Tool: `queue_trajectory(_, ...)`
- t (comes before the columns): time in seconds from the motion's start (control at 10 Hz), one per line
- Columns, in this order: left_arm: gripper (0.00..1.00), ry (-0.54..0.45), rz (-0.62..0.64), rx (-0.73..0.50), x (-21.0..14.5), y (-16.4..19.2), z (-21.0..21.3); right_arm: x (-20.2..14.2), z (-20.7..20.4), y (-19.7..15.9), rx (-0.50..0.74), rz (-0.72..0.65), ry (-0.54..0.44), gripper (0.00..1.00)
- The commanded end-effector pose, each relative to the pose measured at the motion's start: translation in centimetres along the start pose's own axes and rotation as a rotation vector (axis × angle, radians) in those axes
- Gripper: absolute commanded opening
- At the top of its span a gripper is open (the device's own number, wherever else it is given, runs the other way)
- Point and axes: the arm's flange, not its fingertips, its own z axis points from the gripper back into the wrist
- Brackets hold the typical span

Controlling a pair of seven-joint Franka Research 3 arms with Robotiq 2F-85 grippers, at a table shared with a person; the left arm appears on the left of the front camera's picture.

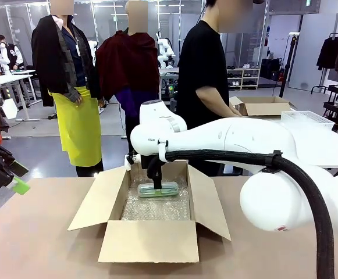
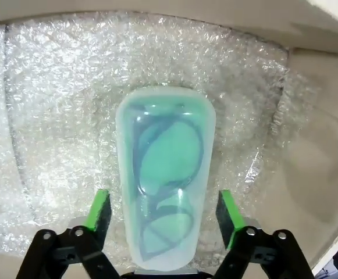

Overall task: Pack the glasses set securely to prepare it for shipping.
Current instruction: Place the Glasses case inside the Package Box, then put the Glasses case from the right side of the table into the Package Box.

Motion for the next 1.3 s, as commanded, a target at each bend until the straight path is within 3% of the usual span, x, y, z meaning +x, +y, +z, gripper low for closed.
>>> queue_trajectory(0.0, 1.0, -0.014, -0.016, -0.018, 0.0, 0.0, 0.1, 1.0, 1.5, 0.1, 0.007, -0.038, -0.023, 1.0)
queue_trajectory(0.1, 1.0, -0.014, -0.016, -0.018, 0.0, 0.0, 0.1, 0.0, 0.0, 0.0, 0.0, 0.0, 0.0, 1.0)
queue_trajectory(1.2, 1.0, -0.014, -0.016, -0.018, 0.0, 0.0, 0.1, 0.0, 0.0, 0.0, 0.0, 0.0, 0.0, 1.0)
